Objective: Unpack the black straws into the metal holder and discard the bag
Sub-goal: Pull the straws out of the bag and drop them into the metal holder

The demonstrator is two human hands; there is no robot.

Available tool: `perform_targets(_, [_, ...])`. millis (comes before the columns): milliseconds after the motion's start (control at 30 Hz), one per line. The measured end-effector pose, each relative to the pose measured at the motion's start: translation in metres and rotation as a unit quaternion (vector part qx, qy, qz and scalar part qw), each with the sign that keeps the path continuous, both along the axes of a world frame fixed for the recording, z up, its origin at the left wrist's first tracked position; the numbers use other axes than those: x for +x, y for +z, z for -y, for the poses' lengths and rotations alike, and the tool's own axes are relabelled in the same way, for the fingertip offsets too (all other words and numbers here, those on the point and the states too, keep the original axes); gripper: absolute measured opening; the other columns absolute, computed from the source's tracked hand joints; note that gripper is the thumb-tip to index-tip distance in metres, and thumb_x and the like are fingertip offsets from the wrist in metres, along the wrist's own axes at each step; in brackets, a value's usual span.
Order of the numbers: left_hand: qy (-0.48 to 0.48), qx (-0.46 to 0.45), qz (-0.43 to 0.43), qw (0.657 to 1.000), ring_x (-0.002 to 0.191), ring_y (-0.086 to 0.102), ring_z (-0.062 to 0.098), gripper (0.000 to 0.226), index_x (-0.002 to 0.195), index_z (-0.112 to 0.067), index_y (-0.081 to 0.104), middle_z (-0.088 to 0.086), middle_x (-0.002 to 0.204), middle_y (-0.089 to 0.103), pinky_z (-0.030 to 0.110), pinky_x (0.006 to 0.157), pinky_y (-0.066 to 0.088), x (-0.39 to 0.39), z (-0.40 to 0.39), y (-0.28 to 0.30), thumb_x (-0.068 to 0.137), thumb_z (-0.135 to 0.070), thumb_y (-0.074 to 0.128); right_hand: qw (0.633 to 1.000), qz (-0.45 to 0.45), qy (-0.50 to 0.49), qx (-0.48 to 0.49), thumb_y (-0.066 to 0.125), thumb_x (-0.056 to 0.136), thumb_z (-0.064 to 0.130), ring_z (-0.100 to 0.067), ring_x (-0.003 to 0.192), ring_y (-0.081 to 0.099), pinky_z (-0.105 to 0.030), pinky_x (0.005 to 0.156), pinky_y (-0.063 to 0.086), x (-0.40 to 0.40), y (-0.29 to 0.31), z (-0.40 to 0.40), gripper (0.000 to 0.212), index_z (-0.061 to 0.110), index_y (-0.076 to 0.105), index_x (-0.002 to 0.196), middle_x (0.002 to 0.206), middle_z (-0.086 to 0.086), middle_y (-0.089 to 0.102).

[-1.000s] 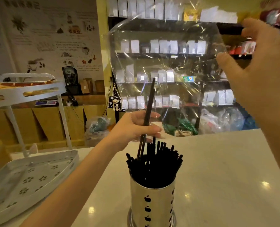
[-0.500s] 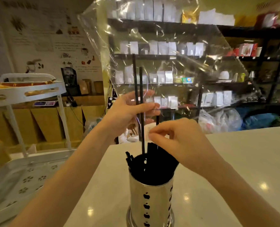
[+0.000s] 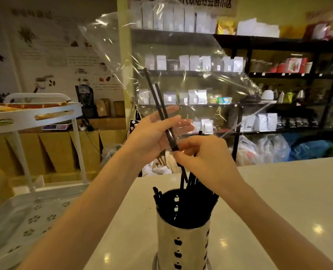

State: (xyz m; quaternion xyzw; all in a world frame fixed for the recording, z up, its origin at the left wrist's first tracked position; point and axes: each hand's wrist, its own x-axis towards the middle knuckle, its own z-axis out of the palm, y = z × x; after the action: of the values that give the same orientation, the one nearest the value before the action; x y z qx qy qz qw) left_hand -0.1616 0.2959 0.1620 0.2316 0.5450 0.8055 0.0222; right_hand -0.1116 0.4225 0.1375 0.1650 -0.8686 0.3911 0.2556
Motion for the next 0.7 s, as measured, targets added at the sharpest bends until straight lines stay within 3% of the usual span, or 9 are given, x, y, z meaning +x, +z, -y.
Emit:
perform_targets(233, [0.015,-0.024,-0.005,1.0,0.084,0.071,0.025,0.025,0.11,-0.014,0.058,0.014,0.091,0.072,0.039,0.068,0.059,-0.002,0.002,0.001,0.086,-0.007,0.056,0.998,0.045,0.033,0.013,0.07,0.072,0.025,-0.023,0.069,0.066,-0.041,0.073,0.055,-0.007,-0.002,0.0,0.013,0.013,0.075,0.071,0.068,-0.008,0.073])
perform_targets(400, [0.066,-0.066,-0.046,0.995,0.085,0.072,0.023,0.035,0.12,-0.012,0.053,0.012,0.089,0.074,0.043,0.073,0.059,-0.006,0.014,0.026,0.086,-0.009,0.057,0.982,0.147,0.057,0.104,0.072,0.074,0.023,-0.016,0.072,0.066,-0.027,0.066,0.054,-0.01,-0.001,-0.004,0.014,0.012,0.075,0.081,0.078,-0.007,0.073])
perform_targets(533, [0.062,-0.107,-0.07,0.99,0.086,0.072,0.024,0.035,0.123,-0.009,0.051,0.011,0.088,0.072,0.038,0.066,0.059,-0.005,0.022,0.046,0.088,-0.008,0.054,0.967,0.185,0.072,0.162,0.073,0.074,0.019,0.004,0.035,0.049,-0.006,0.036,0.035,-0.011,0.001,-0.001,0.01,0.012,0.066,0.07,0.053,0.003,0.055])
perform_targets(700, [0.063,-0.136,-0.095,0.984,0.081,0.072,0.02,0.035,0.121,-0.012,0.053,0.011,0.093,0.071,0.031,0.06,0.058,0.0,0.034,0.058,0.087,-0.008,0.054,0.965,0.196,0.096,0.143,0.076,0.073,0.025,0.006,0.038,0.051,-0.005,0.038,0.036,-0.011,0.003,0.0,0.013,0.013,0.074,0.079,0.058,0.006,0.062])
